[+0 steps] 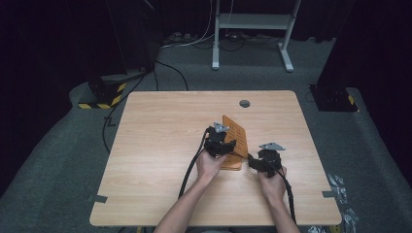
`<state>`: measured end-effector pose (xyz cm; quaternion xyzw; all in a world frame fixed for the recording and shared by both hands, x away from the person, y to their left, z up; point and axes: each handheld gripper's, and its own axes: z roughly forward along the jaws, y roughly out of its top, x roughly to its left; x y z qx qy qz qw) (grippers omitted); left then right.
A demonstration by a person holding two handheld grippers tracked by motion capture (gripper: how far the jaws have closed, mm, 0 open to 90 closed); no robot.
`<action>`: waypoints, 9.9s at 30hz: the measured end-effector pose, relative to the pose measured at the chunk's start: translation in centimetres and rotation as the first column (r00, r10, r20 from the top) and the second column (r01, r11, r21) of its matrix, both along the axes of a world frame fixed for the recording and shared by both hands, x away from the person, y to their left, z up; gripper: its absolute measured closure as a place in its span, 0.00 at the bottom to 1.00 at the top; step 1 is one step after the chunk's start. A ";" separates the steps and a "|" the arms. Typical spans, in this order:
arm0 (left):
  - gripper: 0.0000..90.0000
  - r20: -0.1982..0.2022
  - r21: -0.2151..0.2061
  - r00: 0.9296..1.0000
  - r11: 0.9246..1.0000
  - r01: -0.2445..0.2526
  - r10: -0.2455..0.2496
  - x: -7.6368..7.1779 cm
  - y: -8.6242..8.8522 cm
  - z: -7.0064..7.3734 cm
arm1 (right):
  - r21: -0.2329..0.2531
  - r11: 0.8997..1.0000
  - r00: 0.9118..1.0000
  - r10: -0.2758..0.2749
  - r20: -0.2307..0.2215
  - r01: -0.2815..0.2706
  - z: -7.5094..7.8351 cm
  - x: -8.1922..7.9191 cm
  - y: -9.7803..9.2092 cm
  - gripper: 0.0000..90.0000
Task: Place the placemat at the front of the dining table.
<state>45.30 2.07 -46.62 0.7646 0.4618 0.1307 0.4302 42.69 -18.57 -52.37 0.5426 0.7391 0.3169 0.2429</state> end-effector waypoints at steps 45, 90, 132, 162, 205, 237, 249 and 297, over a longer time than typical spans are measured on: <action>0.95 -0.046 -0.195 0.994 0.977 0.086 -0.097 -0.9 -0.3 1.2 | -0.004 0.999 0.999 -0.049 0.001 0.049 0.0 0.1 -0.7 0.29; 0.95 0.045 -0.195 0.995 0.976 0.101 -0.094 -2.6 2.4 4.0 | -0.004 0.998 0.998 -0.063 0.000 0.063 0.0 -0.1 -0.8 0.28; 0.95 0.109 -0.227 0.994 0.972 0.054 -0.030 -3.7 7.2 6.2 | -0.004 0.998 0.998 -0.063 0.000 0.063 0.0 -0.1 -0.8 0.28; 0.95 0.128 -0.245 0.991 0.969 0.009 0.023 -4.2 9.8 6.8 | -0.004 0.998 0.998 -0.060 -0.001 0.060 0.0 -0.1 -0.8 0.28; 0.95 0.141 -0.243 0.984 0.967 -0.074 0.111 -5.1 13.6 7.3 | -0.005 0.998 0.998 -0.060 -0.002 0.060 0.0 -0.1 -0.9 0.28; 0.95 0.156 -0.261 0.974 0.958 -0.120 0.164 -7.1 16.5 7.2 | -0.003 0.998 0.998 -0.061 -0.001 0.061 0.0 -0.1 -0.8 0.28; 0.95 0.165 -0.244 0.966 0.957 -0.156 0.200 -8.3 17.7 7.0 | -0.003 0.998 0.998 -0.061 -0.002 0.061 0.0 -0.1 -0.8 0.28; 0.95 0.195 -0.243 0.919 0.925 -0.293 0.342 -14.6 21.1 2.9 | -0.013 0.999 0.999 -0.043 -0.002 0.043 0.0 -0.1 -0.8 0.28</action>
